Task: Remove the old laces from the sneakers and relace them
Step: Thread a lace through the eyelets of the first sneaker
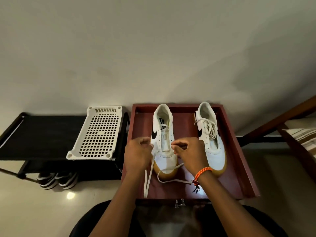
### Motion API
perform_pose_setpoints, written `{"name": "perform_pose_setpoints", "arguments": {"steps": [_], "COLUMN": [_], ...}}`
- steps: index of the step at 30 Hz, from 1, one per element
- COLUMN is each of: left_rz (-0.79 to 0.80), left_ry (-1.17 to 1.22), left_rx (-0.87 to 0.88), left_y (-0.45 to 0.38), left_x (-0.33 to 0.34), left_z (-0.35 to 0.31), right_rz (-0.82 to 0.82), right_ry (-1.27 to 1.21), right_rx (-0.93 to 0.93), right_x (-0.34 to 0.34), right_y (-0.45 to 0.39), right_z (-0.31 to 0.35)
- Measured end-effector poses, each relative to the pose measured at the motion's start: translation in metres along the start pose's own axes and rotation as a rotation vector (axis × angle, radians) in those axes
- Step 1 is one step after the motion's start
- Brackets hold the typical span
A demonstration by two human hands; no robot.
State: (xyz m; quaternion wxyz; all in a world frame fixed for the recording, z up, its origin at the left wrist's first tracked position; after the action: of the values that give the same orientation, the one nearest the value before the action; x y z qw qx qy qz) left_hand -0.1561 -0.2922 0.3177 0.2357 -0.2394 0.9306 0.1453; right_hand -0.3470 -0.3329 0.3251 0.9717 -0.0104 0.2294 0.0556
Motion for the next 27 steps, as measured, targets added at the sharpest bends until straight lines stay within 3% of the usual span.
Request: {"name": "perform_pose_setpoints", "arguments": {"steps": [3,8,13,22,27], "left_rz": [0.013,0.098,0.165,0.182,0.176], "left_ry": [-0.120,-0.312,-0.333,-0.349,-0.372], "left_rx": [0.065,0.062,0.072,0.077,0.097], "left_y": [-0.007,-0.020,-0.028,-0.029,-0.026], "left_x": [0.005,0.013,0.017,0.014,0.013], "left_z": [-0.006,0.001,0.006,0.003,0.001], "right_rz": [-0.023,-0.050,-0.041,-0.027,0.046], "right_ry": [0.260,0.554,0.549,0.313,0.667], "right_rx": [-0.140,-0.205,-0.135,0.010,-0.069], "right_x": [0.015,0.034,0.040,0.059,0.053], "right_y": [-0.004,-0.012,-0.014,-0.022,-0.013], "right_z": [-0.007,-0.011,-0.011,-0.018,-0.006]}}
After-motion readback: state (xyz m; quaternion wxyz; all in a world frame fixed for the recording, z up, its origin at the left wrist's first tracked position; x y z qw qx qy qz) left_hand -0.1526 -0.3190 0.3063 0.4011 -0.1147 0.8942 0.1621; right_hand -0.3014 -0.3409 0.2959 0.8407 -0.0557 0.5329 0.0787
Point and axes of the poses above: each hand's wrist, its own y-axis away from the middle knuckle, its own x-axis out of the palm, z = x × y, the point moved 2 cm from there along -y, towards the middle knuckle, and after that the axes turned 1 degree about -y, right-handed, at the moved point
